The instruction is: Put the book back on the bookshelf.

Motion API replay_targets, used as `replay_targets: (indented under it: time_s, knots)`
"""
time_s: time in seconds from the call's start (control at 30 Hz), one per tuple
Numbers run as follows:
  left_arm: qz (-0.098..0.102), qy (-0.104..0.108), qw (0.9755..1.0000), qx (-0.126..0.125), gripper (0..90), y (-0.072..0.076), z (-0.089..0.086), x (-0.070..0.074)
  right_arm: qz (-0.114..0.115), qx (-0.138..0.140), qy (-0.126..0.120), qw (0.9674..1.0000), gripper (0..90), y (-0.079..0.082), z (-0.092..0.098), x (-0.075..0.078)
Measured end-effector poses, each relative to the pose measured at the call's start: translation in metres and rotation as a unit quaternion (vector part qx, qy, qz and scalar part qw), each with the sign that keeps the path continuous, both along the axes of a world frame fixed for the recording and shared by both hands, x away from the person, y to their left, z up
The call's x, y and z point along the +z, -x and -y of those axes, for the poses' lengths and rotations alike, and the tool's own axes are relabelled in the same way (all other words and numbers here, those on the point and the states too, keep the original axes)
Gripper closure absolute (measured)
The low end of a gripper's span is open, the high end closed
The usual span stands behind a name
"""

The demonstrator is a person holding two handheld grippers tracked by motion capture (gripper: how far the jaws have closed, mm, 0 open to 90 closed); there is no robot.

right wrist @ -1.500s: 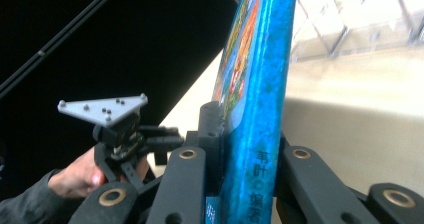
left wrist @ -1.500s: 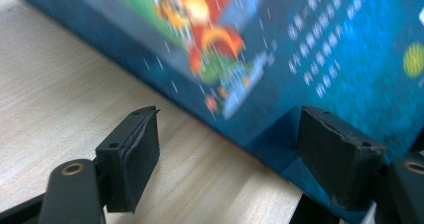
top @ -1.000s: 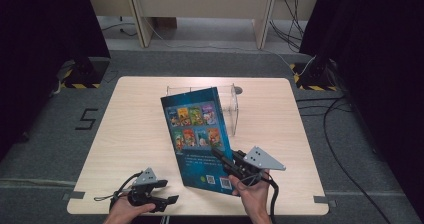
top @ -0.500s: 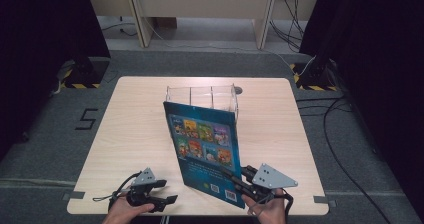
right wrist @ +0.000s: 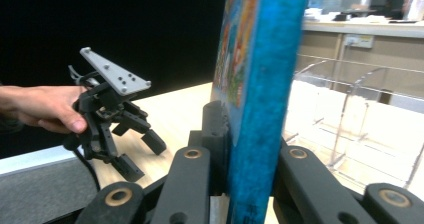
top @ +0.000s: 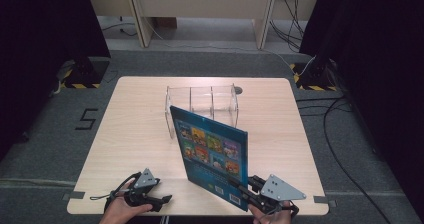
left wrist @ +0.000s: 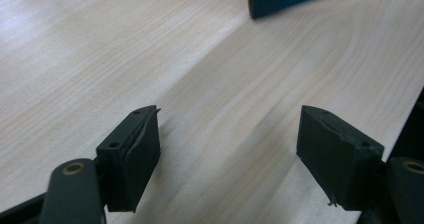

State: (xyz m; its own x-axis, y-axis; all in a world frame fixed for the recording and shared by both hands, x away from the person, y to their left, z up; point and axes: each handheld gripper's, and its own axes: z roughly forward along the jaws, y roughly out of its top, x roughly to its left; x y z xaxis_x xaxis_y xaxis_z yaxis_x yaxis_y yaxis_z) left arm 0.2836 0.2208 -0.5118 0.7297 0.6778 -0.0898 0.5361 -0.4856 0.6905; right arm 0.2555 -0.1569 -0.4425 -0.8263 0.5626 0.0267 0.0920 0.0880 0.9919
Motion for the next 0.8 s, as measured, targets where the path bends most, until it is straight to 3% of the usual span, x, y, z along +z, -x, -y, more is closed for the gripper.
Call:
replay_targets:
  time_s: [0.07, 0.2, 0.4, 0.53, 0.8]
  knots:
    - [-0.001, 0.0, 1.0, -0.001, 24.4, 0.0, 0.0, 0.0, 0.001, -0.003, -0.004, 1.0, 83.3, 0.0, 0.002, -0.004]
    - [-0.002, 0.001, 1.0, -0.004, 24.2, -0.001, -0.001, 0.0, -0.024, -0.021, -0.02, 0.9993, 83.3, 0.001, 0.006, -0.011]
    - [0.0, 0.0, 1.0, -0.004, 24.2, -0.001, -0.001, 0.0, -0.02, -0.02, -0.015, 0.9995, 83.4, 0.001, 0.007, -0.012]
    - [0.009, -0.014, 0.9998, -0.007, 24.2, -0.001, 0.0, 0.0, -0.024, -0.021, -0.007, 0.9995, 83.3, 0.0, 0.007, -0.014]
    - [0.009, -0.012, 0.9998, -0.009, 24.2, -0.001, -0.001, 0.0, -0.033, -0.02, 0.004, 0.9992, 83.3, -0.002, 0.007, -0.017]
